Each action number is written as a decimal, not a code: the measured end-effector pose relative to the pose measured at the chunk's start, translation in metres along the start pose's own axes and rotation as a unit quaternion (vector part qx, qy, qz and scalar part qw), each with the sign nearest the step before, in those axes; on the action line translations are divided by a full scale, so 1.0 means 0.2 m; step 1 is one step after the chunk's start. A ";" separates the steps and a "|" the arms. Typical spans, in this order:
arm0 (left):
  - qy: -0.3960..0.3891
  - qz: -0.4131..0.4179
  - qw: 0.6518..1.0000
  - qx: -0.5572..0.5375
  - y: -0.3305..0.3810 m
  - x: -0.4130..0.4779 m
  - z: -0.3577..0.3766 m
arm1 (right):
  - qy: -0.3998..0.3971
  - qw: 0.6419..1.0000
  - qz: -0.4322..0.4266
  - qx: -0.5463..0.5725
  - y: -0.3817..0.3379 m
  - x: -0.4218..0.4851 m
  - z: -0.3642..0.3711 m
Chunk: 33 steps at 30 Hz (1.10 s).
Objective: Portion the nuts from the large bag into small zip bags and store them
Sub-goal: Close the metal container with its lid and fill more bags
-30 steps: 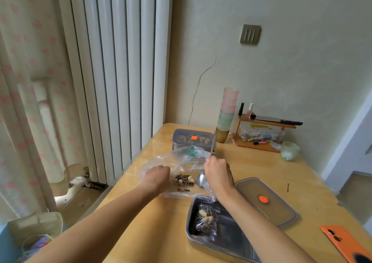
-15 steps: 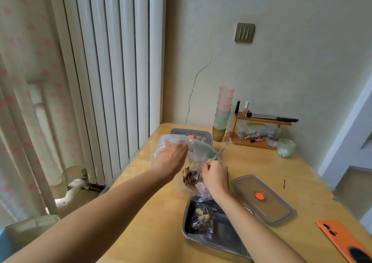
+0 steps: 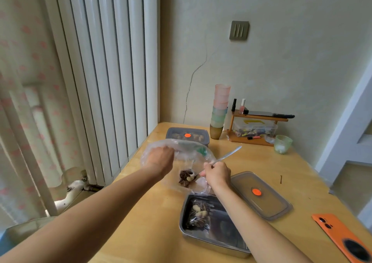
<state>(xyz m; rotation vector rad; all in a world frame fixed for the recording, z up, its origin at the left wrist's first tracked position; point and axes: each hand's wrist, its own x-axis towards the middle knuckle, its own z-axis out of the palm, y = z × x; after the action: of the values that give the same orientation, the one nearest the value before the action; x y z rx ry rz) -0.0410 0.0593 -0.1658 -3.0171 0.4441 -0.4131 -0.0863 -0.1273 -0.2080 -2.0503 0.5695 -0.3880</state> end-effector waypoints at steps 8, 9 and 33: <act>-0.121 -0.096 0.974 -0.166 -0.20 -0.08 0.23 | -0.022 0.999 -0.016 -0.034 -0.06 -0.01 0.02; -0.103 -0.107 0.972 -0.181 -0.20 -0.09 0.23 | -0.023 0.999 -0.011 -0.026 -0.07 -0.01 0.02; -0.146 -0.206 0.859 -0.445 -0.19 -0.16 0.27 | -0.059 0.997 -0.043 0.002 -0.14 -0.06 -0.01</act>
<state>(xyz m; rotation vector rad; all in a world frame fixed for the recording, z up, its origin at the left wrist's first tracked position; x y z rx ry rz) -0.0455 0.1058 -0.2211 -3.9799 -0.1004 0.3741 -0.0904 -0.1099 -0.1832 -2.0827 0.4086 -0.3166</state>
